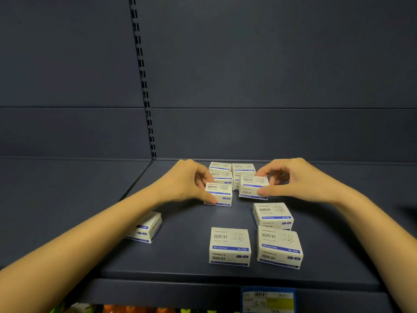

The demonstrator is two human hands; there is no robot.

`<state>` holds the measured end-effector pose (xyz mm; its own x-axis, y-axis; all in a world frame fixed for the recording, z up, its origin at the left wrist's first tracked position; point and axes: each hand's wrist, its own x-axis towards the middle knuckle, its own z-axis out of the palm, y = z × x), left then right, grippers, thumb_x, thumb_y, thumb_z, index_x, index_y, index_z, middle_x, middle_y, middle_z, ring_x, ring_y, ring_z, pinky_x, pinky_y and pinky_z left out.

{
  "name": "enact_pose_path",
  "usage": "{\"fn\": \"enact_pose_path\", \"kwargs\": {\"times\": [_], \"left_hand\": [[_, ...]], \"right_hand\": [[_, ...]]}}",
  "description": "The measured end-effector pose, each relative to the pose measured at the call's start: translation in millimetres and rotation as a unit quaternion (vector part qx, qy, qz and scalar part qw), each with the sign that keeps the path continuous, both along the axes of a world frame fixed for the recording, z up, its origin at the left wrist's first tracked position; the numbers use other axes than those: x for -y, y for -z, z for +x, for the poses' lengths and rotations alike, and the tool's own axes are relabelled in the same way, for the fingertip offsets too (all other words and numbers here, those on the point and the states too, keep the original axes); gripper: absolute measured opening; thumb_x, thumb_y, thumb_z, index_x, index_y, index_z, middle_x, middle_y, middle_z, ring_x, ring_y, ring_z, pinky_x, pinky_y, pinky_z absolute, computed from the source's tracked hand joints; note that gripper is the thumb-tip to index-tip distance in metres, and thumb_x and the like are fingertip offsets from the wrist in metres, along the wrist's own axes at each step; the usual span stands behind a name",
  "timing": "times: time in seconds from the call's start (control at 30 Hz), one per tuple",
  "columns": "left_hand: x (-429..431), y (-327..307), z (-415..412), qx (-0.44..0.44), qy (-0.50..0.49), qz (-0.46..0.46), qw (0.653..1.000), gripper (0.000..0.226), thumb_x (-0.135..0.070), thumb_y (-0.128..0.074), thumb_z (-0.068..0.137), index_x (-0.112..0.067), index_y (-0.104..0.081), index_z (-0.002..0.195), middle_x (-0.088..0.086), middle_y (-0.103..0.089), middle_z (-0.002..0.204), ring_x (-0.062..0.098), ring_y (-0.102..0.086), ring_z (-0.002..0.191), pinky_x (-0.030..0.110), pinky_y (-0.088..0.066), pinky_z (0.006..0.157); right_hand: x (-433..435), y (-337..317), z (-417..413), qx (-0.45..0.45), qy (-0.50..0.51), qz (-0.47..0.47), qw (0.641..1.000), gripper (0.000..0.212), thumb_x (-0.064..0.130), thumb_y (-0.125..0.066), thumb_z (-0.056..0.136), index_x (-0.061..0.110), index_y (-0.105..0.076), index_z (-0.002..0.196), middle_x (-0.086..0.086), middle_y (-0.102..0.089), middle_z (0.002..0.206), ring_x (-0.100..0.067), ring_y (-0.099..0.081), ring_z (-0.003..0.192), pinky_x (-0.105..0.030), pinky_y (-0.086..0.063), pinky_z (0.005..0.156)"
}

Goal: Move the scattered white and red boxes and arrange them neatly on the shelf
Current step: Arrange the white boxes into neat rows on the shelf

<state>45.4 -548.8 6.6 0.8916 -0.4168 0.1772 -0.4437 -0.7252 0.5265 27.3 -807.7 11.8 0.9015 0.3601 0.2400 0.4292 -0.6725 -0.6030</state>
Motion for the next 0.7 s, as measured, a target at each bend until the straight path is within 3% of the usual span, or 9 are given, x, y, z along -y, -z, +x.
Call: {"fn": "enact_pose_path", "kwargs": {"times": [0.23, 0.33, 0.53, 0.7], "left_hand": [[1, 6, 6, 0.008, -0.017, -0.012, 1.000, 0.040, -0.033, -0.085, 0.056, -0.019, -0.070, 0.090, -0.003, -0.070, 0.088, 0.009, -0.068, 0.069, 0.013, -0.052, 0.062], [1, 7, 6, 0.015, -0.023, -0.008, 1.000, 0.040, -0.033, -0.085, 0.057, -0.019, -0.068, 0.090, -0.005, -0.069, 0.087, 0.008, -0.068, 0.070, 0.012, -0.052, 0.062], [-2, -2, -8, 0.042, -0.019, 0.016, 0.999, 0.044, -0.041, -0.080, 0.063, -0.018, -0.065, 0.098, -0.006, -0.065, 0.096, 0.010, -0.064, 0.079, 0.028, -0.054, 0.077], [-45, -26, -32, -0.004, 0.043, -0.021, 0.999, 0.042, -0.060, -0.065, 0.062, -0.027, -0.072, 0.088, -0.009, -0.069, 0.091, 0.007, -0.065, 0.088, 0.021, -0.051, 0.083]], "right_hand": [[-6, 7, 1, 0.003, -0.012, -0.044, 0.999, 0.036, 0.035, -0.078, 0.068, 0.026, -0.066, 0.101, 0.011, -0.069, 0.088, 0.001, -0.066, 0.076, -0.012, -0.052, 0.074], [-9, 9, 3, 0.012, 0.002, -0.041, 0.999, 0.035, 0.034, -0.079, 0.067, 0.025, -0.067, 0.098, 0.011, -0.070, 0.087, 0.000, -0.066, 0.074, -0.014, -0.053, 0.073], [-11, 13, 1, 0.062, 0.020, -0.052, 0.997, 0.029, 0.038, -0.079, 0.066, 0.028, -0.068, 0.090, 0.015, -0.064, 0.088, -0.001, -0.064, 0.077, -0.017, -0.052, 0.071], [-1, 3, -4, 0.070, 0.006, -0.010, 0.997, 0.023, 0.037, -0.075, 0.069, 0.028, -0.070, 0.089, 0.011, -0.066, 0.093, -0.004, -0.063, 0.081, -0.017, -0.051, 0.074]]}}
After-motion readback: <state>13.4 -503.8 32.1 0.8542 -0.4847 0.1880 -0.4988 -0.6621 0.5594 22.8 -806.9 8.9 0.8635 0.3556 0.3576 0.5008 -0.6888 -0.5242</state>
